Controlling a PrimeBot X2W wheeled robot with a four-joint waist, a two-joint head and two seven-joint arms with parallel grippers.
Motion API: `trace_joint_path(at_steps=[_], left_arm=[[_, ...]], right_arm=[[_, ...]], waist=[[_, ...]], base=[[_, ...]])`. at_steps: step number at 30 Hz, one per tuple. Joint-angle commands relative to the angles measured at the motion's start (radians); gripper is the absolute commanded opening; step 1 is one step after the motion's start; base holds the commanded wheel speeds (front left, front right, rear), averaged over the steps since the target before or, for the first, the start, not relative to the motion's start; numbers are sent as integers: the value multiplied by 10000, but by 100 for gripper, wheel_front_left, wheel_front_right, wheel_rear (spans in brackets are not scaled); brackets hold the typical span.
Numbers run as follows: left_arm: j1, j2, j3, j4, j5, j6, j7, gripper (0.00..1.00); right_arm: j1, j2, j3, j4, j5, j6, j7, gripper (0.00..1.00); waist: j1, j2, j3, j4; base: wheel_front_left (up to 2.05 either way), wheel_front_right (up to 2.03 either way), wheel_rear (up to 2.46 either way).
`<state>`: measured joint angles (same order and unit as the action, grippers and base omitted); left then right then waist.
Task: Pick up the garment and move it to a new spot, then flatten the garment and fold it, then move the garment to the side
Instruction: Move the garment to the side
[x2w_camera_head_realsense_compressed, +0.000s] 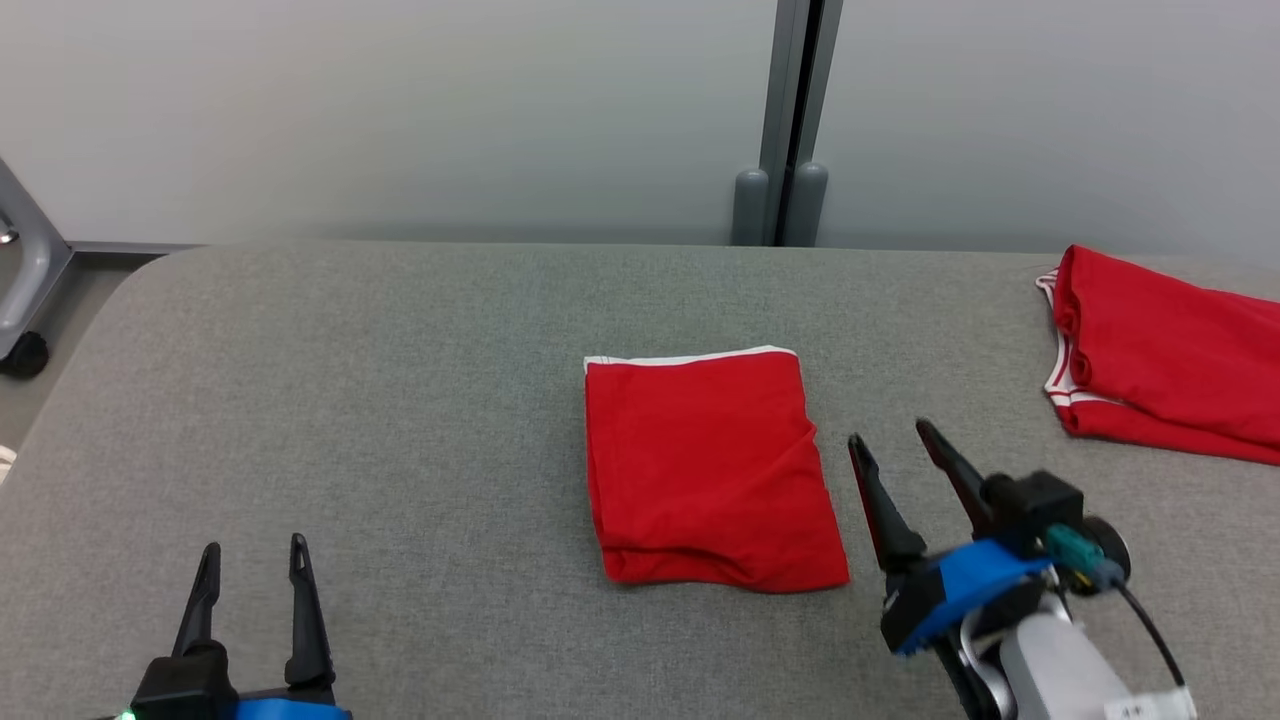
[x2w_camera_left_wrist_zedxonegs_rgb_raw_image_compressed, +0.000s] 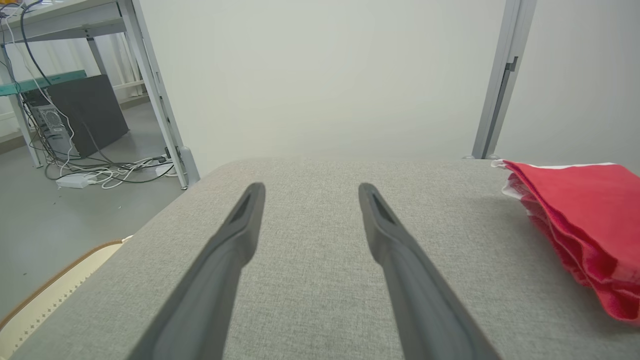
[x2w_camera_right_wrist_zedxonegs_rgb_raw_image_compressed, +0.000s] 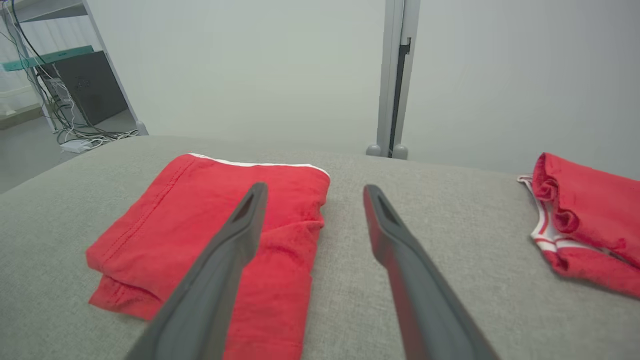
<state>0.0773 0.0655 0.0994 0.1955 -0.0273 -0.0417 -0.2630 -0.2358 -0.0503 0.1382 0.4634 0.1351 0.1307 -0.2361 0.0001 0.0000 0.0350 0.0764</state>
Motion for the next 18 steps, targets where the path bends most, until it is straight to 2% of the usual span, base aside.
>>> trace_joint_path(at_steps=[1,9,18], left_arm=[[-212,-11,-61,-48,-2,31,-20,100],[-646,-77,-347,-36,-53,65,-20,100],[-1006,-126,-476,79,-236,105,-22,100]], right_arm=[[-668,-36,125,186,-59,1,173,100],[-2966,-347,915,2359,185,1,1161,100],[-3833,-497,1654,5108,692,1,1334,100]], waist=[[-1,0,186,114],[-1,0,699,517],[-1,0,1147,831]], base=[[0,0,0],[0,0,0],[0,0,0]])
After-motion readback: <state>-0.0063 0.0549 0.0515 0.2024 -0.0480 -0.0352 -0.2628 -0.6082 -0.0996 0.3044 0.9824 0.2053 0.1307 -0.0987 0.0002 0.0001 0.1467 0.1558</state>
